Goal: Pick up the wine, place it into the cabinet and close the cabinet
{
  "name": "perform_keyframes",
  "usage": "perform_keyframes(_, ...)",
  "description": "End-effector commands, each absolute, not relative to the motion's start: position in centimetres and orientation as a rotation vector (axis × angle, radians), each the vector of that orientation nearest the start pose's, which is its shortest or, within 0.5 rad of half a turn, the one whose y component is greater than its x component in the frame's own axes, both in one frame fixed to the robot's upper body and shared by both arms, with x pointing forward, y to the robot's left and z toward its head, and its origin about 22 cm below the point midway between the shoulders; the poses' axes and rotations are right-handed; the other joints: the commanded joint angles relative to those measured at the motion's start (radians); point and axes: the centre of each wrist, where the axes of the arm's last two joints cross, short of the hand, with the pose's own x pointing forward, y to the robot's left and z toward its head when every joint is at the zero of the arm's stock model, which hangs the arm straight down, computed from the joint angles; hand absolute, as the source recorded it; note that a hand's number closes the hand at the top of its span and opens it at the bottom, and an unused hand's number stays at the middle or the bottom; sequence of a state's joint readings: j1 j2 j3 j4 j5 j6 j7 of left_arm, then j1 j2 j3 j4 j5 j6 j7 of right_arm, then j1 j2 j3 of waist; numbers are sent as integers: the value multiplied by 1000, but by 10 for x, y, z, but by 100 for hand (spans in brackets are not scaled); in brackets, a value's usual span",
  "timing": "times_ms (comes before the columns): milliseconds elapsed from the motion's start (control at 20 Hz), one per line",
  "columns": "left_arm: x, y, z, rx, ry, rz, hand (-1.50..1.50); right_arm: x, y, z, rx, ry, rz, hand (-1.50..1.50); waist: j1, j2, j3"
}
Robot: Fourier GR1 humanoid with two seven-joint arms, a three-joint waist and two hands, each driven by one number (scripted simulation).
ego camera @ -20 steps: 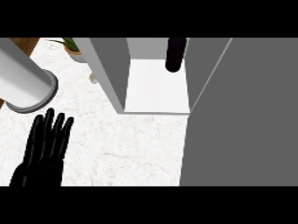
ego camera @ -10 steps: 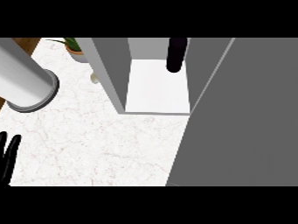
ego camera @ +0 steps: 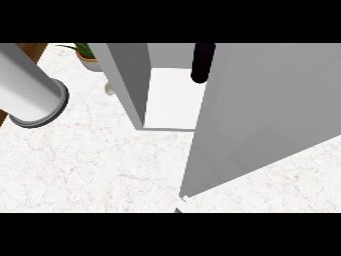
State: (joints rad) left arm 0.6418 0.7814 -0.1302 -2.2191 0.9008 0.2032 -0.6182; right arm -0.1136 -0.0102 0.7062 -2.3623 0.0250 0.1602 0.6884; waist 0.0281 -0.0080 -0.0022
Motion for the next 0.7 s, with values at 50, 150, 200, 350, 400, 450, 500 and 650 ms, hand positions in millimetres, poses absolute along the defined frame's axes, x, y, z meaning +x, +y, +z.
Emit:
perform_keyframes(50,89,335,100,-184,-1944,215,-150,144,-74,193,467,-1777,837,150,10,1,-1)
perform_keyframes(150,86,348,97,-173,-1947,208,-150,147,-58,191,469,-1784,843,150,7,3,0)
perform_keyframes(200,92,336,113,-191,-1963,184,-150,162,-49,192,464,-1774,810,150,9,6,1)
perform_keyframes(350,81,352,110,-220,-1932,190,-150,180,-40,201,428,-1760,771,150,17,5,1)
perform_keyframes(400,91,362,113,-209,-1953,205,-150,177,-29,201,414,-1784,778,150,7,5,0)
perform_keyframes(450,88,351,115,-197,-1949,198,-150,191,-27,205,395,-1788,775,150,6,7,1)
perform_keyframes(500,88,356,115,-217,-1951,216,-150,191,-24,206,389,-1780,778,150,1,6,1)
perform_keyframes(650,88,382,107,-194,-1953,201,-150,230,-29,227,360,-1801,729,150,3,9,1)
